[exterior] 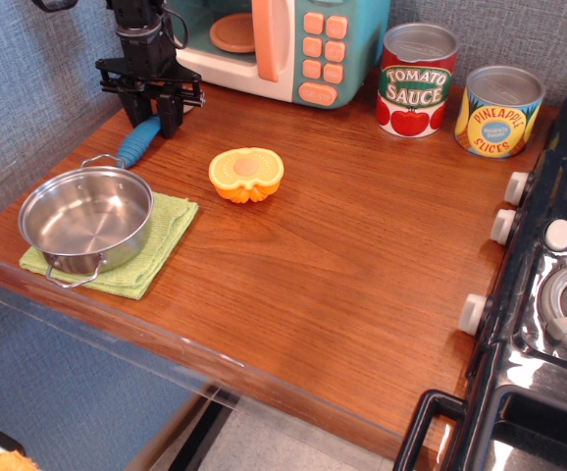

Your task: Move the scoop to the far right of the pot

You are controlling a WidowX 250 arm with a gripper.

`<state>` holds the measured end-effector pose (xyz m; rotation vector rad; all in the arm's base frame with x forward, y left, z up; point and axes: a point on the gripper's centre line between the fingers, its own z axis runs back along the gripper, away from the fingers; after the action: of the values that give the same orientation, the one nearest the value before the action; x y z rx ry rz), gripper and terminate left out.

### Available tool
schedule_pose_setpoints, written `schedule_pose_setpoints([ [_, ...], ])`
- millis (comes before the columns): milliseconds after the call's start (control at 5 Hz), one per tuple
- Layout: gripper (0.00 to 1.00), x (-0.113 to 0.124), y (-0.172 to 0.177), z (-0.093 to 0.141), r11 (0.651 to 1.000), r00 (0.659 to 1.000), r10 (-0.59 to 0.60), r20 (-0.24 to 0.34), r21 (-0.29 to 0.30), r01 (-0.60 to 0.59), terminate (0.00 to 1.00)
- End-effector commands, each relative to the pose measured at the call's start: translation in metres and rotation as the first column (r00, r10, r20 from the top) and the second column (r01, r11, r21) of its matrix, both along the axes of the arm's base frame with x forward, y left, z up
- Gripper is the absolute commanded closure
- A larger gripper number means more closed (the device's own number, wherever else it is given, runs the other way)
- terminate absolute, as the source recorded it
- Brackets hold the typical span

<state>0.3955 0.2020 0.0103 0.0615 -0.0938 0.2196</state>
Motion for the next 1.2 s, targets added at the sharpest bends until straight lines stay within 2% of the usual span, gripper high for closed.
schedule_pose_setpoints([
  [0, 1.0, -0.003, 0.016, 0.039, 1.0, 0.996, 0.022, 0.087, 0.002, -0.023, 0.0],
  [200, 1.0, -0.003, 0.023, 0.069, 0.999, 0.989, 0.031, 0.145, 0.028, -0.035, 0.0],
  [400, 1.0, -0.005, 0.019, 0.094, 0.996, 0.989, 0.012, 0.146, 0.082, -0.024, 0.0],
  [600, 1.0, -0.008, 0.003, 0.106, 0.997, 0.987, -0.009, 0.162, 0.082, -0.004, 0.0],
  [800, 1.0, -0.017, -0.041, 0.115, 0.999, 0.986, -0.034, 0.162, 0.021, 0.031, 0.0],
  [1000, 1.0, -0.04, -0.085, 0.113, 0.994, 0.991, -0.018, 0.136, -0.102, 0.032, 0.0],
])
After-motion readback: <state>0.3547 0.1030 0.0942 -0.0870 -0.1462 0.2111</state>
